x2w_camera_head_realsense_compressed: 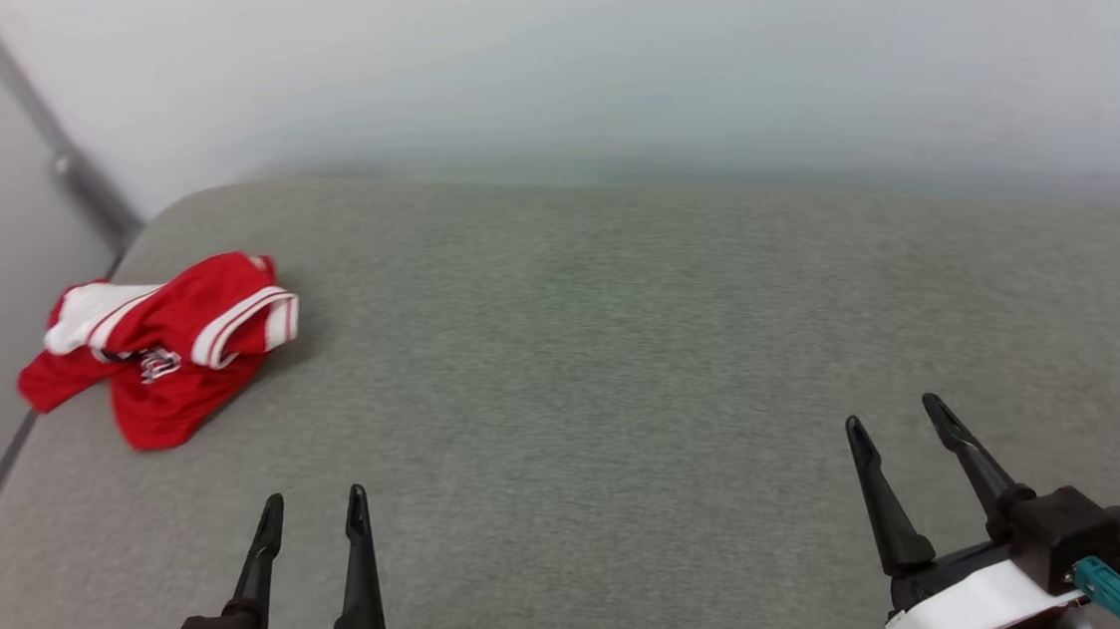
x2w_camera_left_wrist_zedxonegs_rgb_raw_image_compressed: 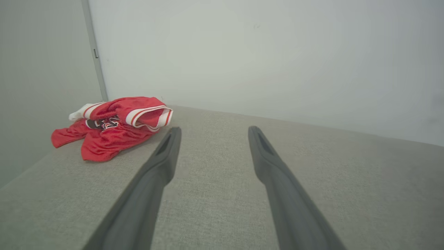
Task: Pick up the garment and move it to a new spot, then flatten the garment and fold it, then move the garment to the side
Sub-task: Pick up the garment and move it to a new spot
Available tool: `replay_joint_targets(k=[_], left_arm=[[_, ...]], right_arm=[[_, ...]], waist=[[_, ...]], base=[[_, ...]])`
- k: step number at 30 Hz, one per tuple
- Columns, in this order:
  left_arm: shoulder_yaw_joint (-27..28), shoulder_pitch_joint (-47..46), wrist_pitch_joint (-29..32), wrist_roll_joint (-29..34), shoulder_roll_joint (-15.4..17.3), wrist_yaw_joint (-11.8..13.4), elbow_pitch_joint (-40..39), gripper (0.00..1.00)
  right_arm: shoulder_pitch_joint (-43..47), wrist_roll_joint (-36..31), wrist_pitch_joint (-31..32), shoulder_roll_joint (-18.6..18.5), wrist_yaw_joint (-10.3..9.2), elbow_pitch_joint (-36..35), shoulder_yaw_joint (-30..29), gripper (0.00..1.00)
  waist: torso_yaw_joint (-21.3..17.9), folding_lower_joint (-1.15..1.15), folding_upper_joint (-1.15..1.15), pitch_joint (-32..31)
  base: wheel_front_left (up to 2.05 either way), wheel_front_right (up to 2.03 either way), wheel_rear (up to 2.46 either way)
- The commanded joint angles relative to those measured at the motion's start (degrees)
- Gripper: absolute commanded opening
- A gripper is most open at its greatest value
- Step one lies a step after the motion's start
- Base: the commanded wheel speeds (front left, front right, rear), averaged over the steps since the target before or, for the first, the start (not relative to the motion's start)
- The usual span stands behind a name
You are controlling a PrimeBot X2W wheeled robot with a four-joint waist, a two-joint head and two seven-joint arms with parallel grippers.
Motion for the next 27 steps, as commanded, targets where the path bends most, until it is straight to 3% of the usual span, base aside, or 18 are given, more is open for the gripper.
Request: replay_joint_targets(k=[1,15,27], left_arm=[[0.5,0.3,-0.2,0.0,0.0,0.0,-0.3,1.0],[1.9,1.1,-0.2,0.5,0.0,-1.0,-0.5,1.0],[1.6,1.4,-0.2,1.1,-0.1,-1.2,-1.3,1.0]], right_arm=[[0.3,-0.4,-0.1,0.1,-0.04,-0.2,0.3,1.0],[0.3,0.6,-0.1,0.1,-0.04,-0.5,2.0,1.0],[0.1,1.1,-0.1,0.1,-0.04,0.1,2.5,1.0]], waist=[[3.7,0.0,0.0,-0.2],[13.3,0.0,0.0,-0.2],[16.5,0.0,0.0,-0.2]], base=[[0.0,0.0,0.0],[0.0,0.0,0.0],[0.0,0.0,0.0]])
